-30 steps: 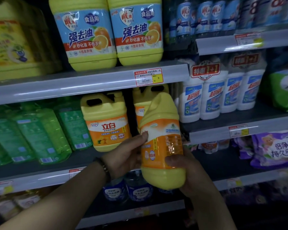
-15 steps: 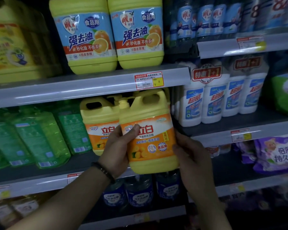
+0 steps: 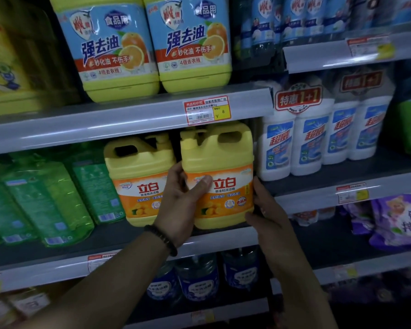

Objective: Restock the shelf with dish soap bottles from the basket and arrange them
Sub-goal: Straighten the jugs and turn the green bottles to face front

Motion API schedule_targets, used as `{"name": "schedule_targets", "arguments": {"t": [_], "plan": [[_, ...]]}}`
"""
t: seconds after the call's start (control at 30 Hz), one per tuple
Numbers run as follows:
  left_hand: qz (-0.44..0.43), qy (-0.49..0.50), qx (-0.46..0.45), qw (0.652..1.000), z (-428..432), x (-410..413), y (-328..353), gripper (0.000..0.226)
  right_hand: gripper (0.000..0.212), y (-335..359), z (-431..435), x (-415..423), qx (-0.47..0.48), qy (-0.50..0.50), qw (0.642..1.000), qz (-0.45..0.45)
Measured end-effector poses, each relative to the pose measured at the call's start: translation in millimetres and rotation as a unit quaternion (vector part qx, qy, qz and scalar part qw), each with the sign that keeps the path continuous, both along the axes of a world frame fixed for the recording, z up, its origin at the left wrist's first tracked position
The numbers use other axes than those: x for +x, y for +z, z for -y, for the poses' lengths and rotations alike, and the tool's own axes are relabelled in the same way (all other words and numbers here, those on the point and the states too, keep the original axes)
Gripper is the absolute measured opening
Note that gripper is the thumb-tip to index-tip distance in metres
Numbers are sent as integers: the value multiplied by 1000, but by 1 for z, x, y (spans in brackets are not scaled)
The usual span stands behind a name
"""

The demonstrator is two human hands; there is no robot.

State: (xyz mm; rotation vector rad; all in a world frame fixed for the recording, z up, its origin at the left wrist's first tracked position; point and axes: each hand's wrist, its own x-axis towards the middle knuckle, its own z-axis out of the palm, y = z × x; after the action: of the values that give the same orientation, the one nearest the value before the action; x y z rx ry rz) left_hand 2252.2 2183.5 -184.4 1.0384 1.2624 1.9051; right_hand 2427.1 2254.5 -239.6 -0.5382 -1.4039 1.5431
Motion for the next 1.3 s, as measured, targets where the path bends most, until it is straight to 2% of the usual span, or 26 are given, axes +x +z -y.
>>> {"name": "schedule_targets", "arguments": {"t": [0.17, 0.37, 0.53, 0.7, 0.8, 0.9, 1.0, 1.07, 1.17, 1.23, 1.3], "plan": [[-55, -4, -12, 998, -5, -2, -8, 60, 75, 1, -1, -2, 13, -2, 999, 38], [-124, -41, -41, 991, -7, -11, -8, 54, 70, 9, 8, 5, 13, -2, 999, 49], [-196, -16, -35, 980, 0, -1, -9, 52, 68, 11, 17, 2, 45, -44, 993, 100], [-234, 18, -38, 971, 3, 6, -9, 52, 74, 17, 28, -2, 99, -88, 974, 181], [-261, 35, -41, 964, 6, 7, -8, 51, 77, 15, 29, -5, 87, -93, 976, 175], [-262, 15, -49, 964, 10, 5, -7, 53, 77, 11, 28, -4, 63, -80, 982, 158], [-257, 1, -62, 964, 14, 1, -7, 55, 77, 10, 29, -8, 77, -97, 977, 176], [-262, 4, -78, 962, 18, -1, -3, 51, 72, 11, 38, -16, 98, -167, 965, 177], [-251, 68, -98, 961, 32, -13, 2, 30, 53, 17, 62, -32, 161, -279, 933, 163], [-240, 145, -104, 954, 50, -27, 2, 18, 40, 15, 75, -48, 223, -266, 922, 174], [-233, 207, -93, 946, 71, -43, 0, 10, 31, 9, 83, -65, 224, -185, 941, 174]]}}
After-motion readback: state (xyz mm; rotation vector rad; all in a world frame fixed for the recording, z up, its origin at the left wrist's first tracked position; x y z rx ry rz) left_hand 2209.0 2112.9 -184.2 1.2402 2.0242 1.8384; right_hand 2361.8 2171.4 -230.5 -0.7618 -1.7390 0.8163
